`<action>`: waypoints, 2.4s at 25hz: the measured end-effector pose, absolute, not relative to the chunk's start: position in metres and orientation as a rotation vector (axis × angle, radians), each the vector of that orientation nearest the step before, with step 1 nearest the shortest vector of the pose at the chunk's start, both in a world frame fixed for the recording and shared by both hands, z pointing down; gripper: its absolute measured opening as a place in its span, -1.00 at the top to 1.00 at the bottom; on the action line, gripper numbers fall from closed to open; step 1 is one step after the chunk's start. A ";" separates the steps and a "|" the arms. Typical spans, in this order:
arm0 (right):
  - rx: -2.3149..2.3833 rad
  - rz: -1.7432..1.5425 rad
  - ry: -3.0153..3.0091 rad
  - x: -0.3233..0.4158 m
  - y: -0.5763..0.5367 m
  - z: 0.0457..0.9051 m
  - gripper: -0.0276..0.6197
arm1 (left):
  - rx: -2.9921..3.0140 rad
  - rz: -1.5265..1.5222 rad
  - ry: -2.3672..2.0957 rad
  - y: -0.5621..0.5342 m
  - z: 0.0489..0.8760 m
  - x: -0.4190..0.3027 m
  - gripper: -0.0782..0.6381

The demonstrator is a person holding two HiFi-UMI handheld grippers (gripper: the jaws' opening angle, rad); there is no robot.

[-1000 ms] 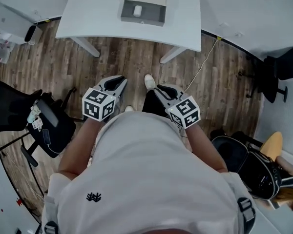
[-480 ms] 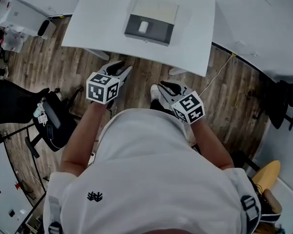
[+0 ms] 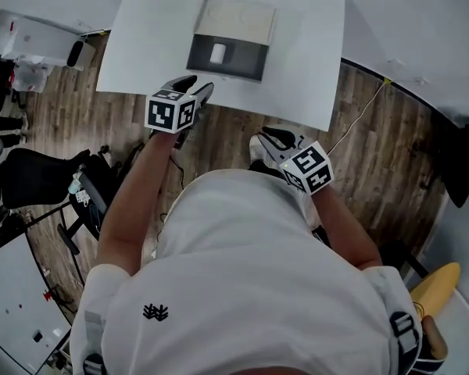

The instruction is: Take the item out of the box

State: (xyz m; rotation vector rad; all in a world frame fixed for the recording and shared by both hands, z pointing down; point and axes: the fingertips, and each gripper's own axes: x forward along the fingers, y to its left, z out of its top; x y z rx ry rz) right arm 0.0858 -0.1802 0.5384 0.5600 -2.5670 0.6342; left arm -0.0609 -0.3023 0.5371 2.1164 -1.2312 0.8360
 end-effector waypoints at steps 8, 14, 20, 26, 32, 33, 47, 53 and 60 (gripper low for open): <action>0.587 0.687 -2.551 0.112 -0.208 0.550 0.75 | 2.023 0.995 -1.221 -0.354 0.577 -0.060 0.19; 0.595 0.740 -2.534 0.128 -0.219 0.558 0.75 | 1.914 1.080 -1.226 -0.383 0.605 -0.069 0.19; 0.618 0.769 -2.519 0.144 -0.229 0.565 0.75 | 1.851 1.141 -1.208 -0.399 0.621 -0.066 0.17; 0.639 0.797 -2.510 0.151 -0.234 0.569 0.75 | 1.788 1.244 -1.189 -0.405 0.638 -0.067 0.17; 0.658 0.822 -2.496 0.158 -0.235 0.572 0.75 | 1.727 1.329 -1.179 -0.406 0.654 -0.071 0.17; 0.661 0.825 -2.494 0.158 -0.235 0.573 0.75 | 1.719 1.331 -1.179 -0.406 0.656 -0.071 0.19; 0.601 0.811 -2.493 0.151 -0.236 0.579 0.75 | 1.762 1.220 -1.184 -0.401 0.642 -0.065 0.29; 0.535 0.762 -2.506 0.137 -0.236 0.576 0.75 | 1.836 1.095 -1.207 -0.397 0.616 -0.058 0.30; 0.499 0.689 -2.515 0.111 -0.227 0.565 0.75 | 1.943 0.952 -1.207 -0.378 0.574 -0.056 0.31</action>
